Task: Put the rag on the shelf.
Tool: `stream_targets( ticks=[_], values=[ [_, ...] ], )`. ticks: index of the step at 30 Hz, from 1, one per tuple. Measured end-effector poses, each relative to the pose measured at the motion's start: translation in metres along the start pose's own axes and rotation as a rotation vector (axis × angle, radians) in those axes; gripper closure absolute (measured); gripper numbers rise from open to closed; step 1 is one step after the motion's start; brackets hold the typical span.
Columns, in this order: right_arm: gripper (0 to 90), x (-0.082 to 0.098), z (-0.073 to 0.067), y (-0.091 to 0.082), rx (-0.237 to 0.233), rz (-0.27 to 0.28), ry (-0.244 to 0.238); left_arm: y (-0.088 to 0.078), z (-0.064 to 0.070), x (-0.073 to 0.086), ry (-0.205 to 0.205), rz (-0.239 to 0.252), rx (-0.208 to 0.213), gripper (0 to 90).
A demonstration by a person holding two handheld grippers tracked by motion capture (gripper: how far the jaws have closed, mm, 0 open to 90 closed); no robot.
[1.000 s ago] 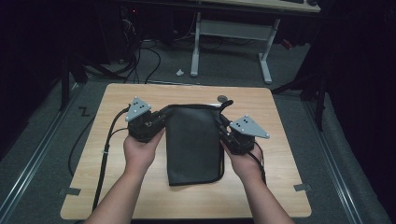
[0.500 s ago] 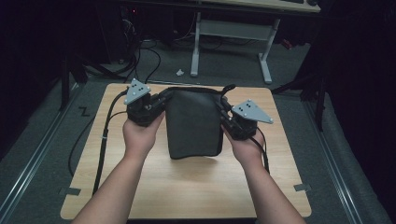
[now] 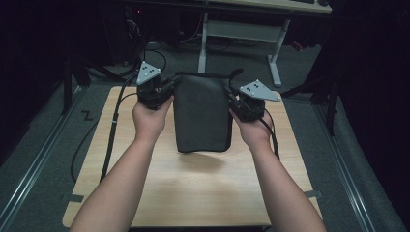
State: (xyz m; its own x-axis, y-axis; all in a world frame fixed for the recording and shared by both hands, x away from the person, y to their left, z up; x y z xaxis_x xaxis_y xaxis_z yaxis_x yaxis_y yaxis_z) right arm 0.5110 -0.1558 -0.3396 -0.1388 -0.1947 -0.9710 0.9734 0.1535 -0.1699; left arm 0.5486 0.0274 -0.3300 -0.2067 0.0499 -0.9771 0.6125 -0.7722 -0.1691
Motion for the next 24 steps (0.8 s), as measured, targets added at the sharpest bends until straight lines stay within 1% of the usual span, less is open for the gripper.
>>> stream_targets(
  ticks=[5, 8, 11, 12, 14, 17, 19, 24],
  values=[
    [80.5, 0.008, 0.01, 0.023, 0.015, -0.036, -0.002, 0.023, -0.016, 0.009, 0.001, -0.031, -0.013, 83.7],
    [80.5, 0.017, 0.015, 0.037, 0.022, -0.07, -0.013, 0.034, -0.023, 0.02, -0.017, -0.054, -0.008, 83.7],
    [80.5, 0.029, 0.018, 0.047, 0.009, -0.108, -0.019, 0.044, -0.029, 0.034, -0.019, -0.097, -0.008, 83.7],
    [80.6, 0.034, 0.019, 0.051, 0.003, -0.13, -0.02, 0.045, -0.03, 0.037, -0.023, -0.103, -0.006, 83.7],
    [80.6, 0.039, 0.019, 0.054, 0.005, -0.142, -0.035, 0.048, -0.032, 0.044, -0.027, -0.12, -0.006, 83.8],
    [80.6, 0.046, 0.02, 0.058, -0.001, -0.151, -0.041, 0.049, -0.033, 0.052, -0.032, -0.14, -0.007, 83.9],
    [80.6, 0.05, 0.02, 0.06, 0.0, -0.16, -0.035, 0.049, -0.034, 0.057, -0.036, -0.154, -0.006, 84.0],
    [80.6, 0.06, 0.019, 0.063, -0.003, -0.177, -0.034, 0.05, -0.036, 0.07, -0.062, -0.191, -0.007, 84.1]
  ],
)
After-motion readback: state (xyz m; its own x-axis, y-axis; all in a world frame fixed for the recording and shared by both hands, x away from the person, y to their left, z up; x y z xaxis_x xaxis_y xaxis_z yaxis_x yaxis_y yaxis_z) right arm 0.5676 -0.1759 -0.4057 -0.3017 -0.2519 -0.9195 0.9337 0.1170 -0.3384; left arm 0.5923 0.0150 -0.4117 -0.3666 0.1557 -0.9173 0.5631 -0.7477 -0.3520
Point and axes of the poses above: each handheld gripper's, and its own axes: y roughly forward along the jaws, x roughly out of its underside, z roughly to its right, the point moved 9 cm from there along y, roughly forward along the jaws, and after that the axes turned 14 degrees about x, right-handed, at the moved point
